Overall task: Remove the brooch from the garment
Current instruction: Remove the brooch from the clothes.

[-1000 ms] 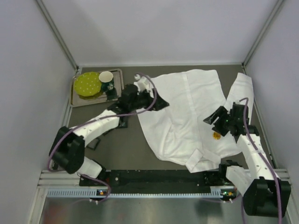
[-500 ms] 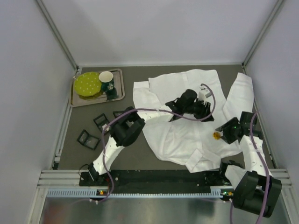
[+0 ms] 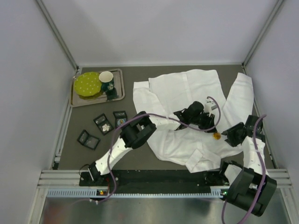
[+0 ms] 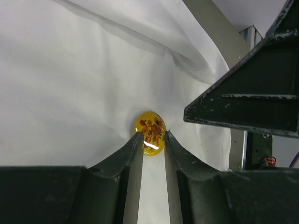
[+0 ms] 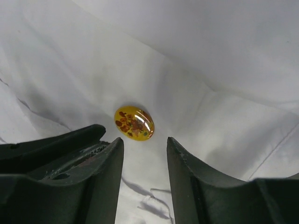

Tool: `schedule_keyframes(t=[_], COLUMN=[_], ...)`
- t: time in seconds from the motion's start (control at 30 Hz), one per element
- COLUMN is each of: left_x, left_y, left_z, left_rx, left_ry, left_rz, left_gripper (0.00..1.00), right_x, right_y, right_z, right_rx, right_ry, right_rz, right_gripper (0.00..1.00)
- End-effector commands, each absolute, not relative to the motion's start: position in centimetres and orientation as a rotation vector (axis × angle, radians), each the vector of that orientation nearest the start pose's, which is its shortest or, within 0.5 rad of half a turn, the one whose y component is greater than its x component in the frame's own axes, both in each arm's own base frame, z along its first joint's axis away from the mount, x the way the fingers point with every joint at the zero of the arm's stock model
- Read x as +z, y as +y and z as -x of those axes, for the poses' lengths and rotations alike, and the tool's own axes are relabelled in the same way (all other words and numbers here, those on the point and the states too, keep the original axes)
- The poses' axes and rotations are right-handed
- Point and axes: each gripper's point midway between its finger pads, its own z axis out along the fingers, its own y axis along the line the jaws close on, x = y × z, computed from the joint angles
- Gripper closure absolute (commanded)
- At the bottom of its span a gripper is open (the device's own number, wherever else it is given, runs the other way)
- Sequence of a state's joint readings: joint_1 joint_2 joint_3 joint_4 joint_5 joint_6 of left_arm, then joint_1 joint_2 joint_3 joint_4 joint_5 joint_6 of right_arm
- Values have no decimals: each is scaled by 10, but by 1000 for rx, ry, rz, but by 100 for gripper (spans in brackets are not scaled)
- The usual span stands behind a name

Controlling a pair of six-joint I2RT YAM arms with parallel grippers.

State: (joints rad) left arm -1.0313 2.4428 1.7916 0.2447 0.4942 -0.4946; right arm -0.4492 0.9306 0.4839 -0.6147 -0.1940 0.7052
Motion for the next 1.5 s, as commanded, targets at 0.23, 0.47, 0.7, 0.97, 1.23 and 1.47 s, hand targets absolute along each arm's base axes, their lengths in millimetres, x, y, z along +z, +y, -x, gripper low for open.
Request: schedule_keyframes(t=[0.23,0.47,0.7,0.97,1.23,1.47], left_x=[74,56,51,49,47,41], left_y=[-628,-624,-622,-623,-623,-620], left_z=[-245,-248,-248,-246,-244,-244], left_rx=[-1496,-1444,-1429,-1448,-1449,-1426], left_ry=[1950,2010,2027,2034,2043,2061], left_rz=[-896,-882,-894,-891,-901,-921], left_gripper=[71,71,71,71,70,68], right_x=[46,42,34,29,35,38], right_y=[-22,-23,-21,-18,-16,-16], right_z=[-213,-212,-212,-216,-222,-224], right_rx=[445,435,451,493,525,531], right_ry=[2280,2280,2295,2289,2257,2261], right_rz=[-1278,-1287,-1297,-1286,-1295,-1283], right_gripper=[66,72,72,70,83,87])
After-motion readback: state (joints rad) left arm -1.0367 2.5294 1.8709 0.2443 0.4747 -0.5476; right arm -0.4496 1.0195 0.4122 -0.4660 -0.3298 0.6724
